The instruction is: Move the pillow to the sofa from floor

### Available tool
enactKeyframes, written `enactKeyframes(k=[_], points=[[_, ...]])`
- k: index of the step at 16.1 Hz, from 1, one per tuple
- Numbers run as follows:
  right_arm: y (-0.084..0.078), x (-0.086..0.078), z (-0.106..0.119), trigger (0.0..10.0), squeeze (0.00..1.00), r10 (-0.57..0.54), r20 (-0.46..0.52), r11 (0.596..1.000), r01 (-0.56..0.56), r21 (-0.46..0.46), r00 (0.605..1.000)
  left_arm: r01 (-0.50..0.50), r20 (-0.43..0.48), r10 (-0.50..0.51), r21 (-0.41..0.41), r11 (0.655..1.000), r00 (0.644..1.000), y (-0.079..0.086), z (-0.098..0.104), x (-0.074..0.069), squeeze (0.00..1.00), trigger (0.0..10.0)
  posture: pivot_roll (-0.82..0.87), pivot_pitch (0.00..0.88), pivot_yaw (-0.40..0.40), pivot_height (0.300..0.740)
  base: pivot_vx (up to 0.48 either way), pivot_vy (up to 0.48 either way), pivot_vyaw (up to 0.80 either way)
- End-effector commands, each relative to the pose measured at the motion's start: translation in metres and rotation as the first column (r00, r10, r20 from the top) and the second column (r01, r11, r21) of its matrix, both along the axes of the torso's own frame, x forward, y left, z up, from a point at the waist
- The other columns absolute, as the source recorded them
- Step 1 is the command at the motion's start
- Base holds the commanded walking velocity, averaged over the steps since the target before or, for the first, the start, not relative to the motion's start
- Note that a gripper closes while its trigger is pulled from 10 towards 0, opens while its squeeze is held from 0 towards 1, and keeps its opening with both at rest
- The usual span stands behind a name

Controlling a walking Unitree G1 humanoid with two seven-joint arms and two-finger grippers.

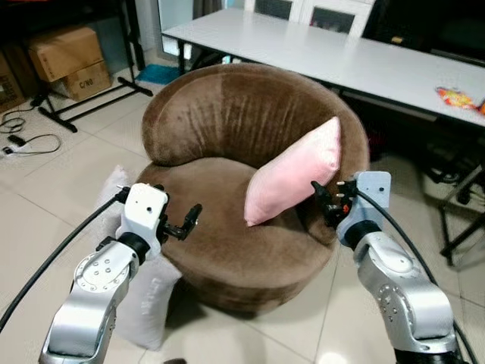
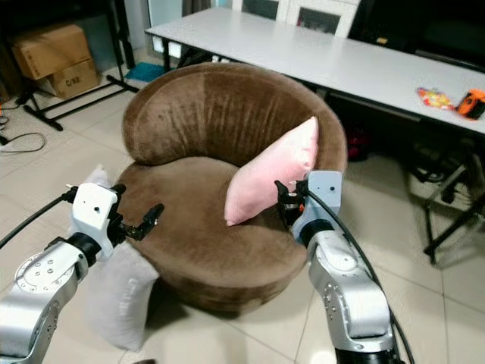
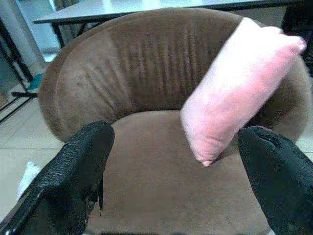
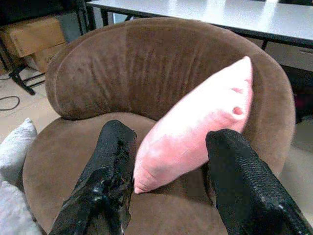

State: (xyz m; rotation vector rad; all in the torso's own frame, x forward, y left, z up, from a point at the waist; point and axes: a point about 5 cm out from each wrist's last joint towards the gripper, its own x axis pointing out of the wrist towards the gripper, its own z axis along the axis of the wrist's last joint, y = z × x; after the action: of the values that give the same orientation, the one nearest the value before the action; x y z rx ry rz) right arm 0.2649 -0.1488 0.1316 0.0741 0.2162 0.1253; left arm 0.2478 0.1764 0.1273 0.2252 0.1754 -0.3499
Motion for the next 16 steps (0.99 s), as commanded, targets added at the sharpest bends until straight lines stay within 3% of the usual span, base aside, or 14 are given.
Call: enactKeyframes(k=[1, 13, 16], points=[[0.0047, 0.0014, 0.0039, 10.0, 0.0, 0.029, 0.011, 0.999, -0.029, -0.013, 1.0, -0.007, 0.012, 0.007, 0.008, 1.0, 1.0, 0.0005, 0.0026, -0.0007, 0.0, 10.0, -0.08, 0.0, -0.076, 0.74, 0.0, 0.405, 0.0], [0.0058, 0.0005, -0.0006, 10.0, 0.0, 0.022, -0.018, 1.0, -0.022, 0.013, 1.0, -0.012, 0.019, 0.012, 0.002, 1.0, 1.0, 0.0011, 0.0019, 0.0009, 0.0, 10.0, -0.07, 0.0, -0.075, 0.74, 0.0, 0.402, 0.0], [0.0057, 0.001, -0.0008, 10.0, 0.0, 0.018, -0.02, 1.0, -0.018, 0.013, 1.0, -0.032, 0.036, 0.033, -0.009, 0.999, 0.999, 0.0018, 0.0028, 0.0026, 0.0, 10.0, -0.08, 0.0, -0.071, 0.74, 0.0, 0.0, 0.0]])
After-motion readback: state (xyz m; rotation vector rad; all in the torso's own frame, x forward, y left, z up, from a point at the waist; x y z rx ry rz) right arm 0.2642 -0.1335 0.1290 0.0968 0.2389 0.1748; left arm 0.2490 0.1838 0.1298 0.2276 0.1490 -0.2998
